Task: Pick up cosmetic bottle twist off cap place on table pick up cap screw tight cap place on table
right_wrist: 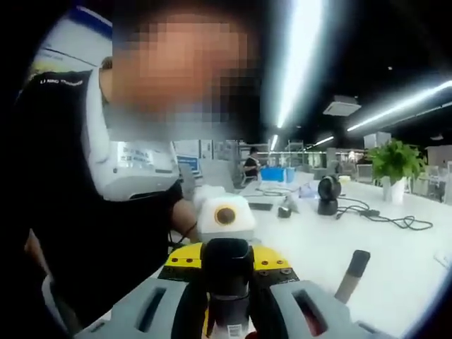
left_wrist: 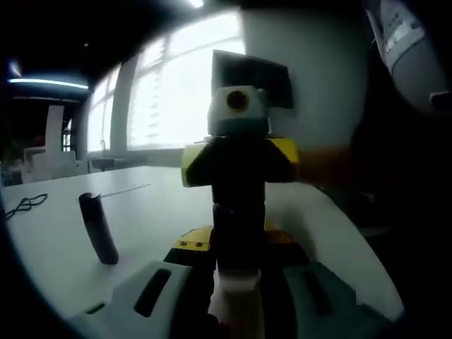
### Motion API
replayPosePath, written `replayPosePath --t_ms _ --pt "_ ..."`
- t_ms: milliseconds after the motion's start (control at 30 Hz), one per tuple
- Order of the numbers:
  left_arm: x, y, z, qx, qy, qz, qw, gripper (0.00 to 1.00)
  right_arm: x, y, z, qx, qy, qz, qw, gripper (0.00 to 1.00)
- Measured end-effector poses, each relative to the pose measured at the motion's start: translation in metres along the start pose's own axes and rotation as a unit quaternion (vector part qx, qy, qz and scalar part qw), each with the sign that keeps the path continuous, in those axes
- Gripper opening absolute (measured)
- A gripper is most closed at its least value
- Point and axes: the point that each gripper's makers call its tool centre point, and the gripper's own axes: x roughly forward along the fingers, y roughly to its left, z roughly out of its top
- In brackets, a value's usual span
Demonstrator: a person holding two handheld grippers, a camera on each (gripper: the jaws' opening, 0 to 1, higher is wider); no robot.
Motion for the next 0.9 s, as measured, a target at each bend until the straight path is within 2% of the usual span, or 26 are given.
replayPosePath --t_ms 67,100,167,200,333,400,500,633,767,833,900 --pt "0.0 0.0 0.0 0.0 0.0 0.0 1.0 0.14 0.0 0.001 -0.001 0.001 -0.001 -0.003 1.0 0.18" --pt "0.0 0.0 0.0 0.001 0.0 0.0 1.0 0.14 -0.001 -0.001 0.0 0.003 -0.001 -0.005 1.0 0.22" --pt "0.0 -0.001 0.0 0.002 -0.001 0.0 1.0 0.14 -0.003 -0.002 0.003 0.008 -0.004 -0.008 0.9999 0.38" --pt "0.0 -0.001 0.0 0.002 -0.001 0.0 1.0 0.14 -0.001 0.0 0.003 0.011 -0.003 -0.008 0.9999 0.41" --pt "0.0 0.0 0.0 0.001 0.0 0.001 1.0 0.14 0.005 0.005 0.002 0.0 0.004 -0.023 0.9997 0.47" --pt "0.0 0.002 0.0 0.002 0.0 0.003 1.0 0.14 0.006 0.004 0.005 -0.004 -0.002 -0.038 0.9993 0.51" --pt "0.0 0.001 0.0 0.003 0.0 0.003 1.0 0.14 0.007 0.0 0.009 -0.015 -0.009 -0.08 0.9967 0.51" --pt "0.0 0.002 0.0 0.003 0.0 0.006 1.0 0.14 0.004 -0.009 0.017 -0.02 -0.032 -0.146 0.9886 0.52" --pt "0.0 0.005 0.0 -0.001 0.001 0.013 0.9999 0.14 -0.001 -0.018 0.027 -0.014 -0.068 -0.232 0.9701 0.5" --pt "0.0 0.005 0.0 -0.001 0.001 0.014 0.9999 0.14 -0.002 -0.017 0.027 -0.003 -0.074 -0.266 0.961 0.5" --pt "0.0 0.005 0.0 0.0 0.001 0.016 0.9999 0.14 0.002 -0.008 0.028 -0.004 -0.079 -0.274 0.9584 0.51"
